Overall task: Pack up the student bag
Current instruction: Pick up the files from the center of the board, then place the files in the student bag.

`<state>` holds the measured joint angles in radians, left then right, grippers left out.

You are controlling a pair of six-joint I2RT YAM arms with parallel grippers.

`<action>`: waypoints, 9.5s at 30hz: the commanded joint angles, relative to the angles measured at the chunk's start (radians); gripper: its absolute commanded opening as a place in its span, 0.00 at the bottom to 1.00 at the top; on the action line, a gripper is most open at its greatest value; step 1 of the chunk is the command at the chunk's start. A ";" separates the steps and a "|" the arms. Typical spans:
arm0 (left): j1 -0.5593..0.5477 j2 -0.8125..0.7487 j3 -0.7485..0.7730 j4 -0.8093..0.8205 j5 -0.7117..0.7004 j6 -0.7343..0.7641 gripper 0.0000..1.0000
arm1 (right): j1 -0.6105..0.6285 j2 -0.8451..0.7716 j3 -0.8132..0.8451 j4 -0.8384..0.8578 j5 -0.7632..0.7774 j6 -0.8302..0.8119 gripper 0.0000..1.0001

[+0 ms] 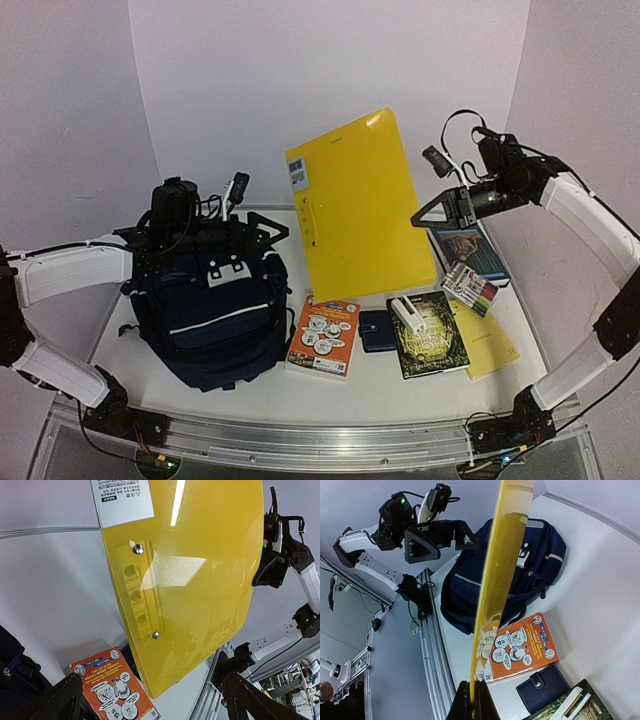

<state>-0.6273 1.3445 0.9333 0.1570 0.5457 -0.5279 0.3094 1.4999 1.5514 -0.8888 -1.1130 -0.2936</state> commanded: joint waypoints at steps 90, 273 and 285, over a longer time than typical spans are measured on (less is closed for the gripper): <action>0.072 -0.134 0.083 0.172 0.263 -0.084 0.00 | 0.061 -0.070 -0.078 0.010 0.212 0.100 0.98; 0.168 0.561 1.029 -0.807 -0.184 -0.033 0.00 | 0.066 0.155 -0.251 0.743 0.148 0.777 0.00; 0.183 0.484 0.996 -0.726 -0.155 -0.091 0.00 | 0.092 0.290 -0.240 0.953 0.100 0.992 0.00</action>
<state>-0.4450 1.9439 1.9146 -0.7596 0.3088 -0.5870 0.3770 1.7686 1.2736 -0.1278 -0.9609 0.5859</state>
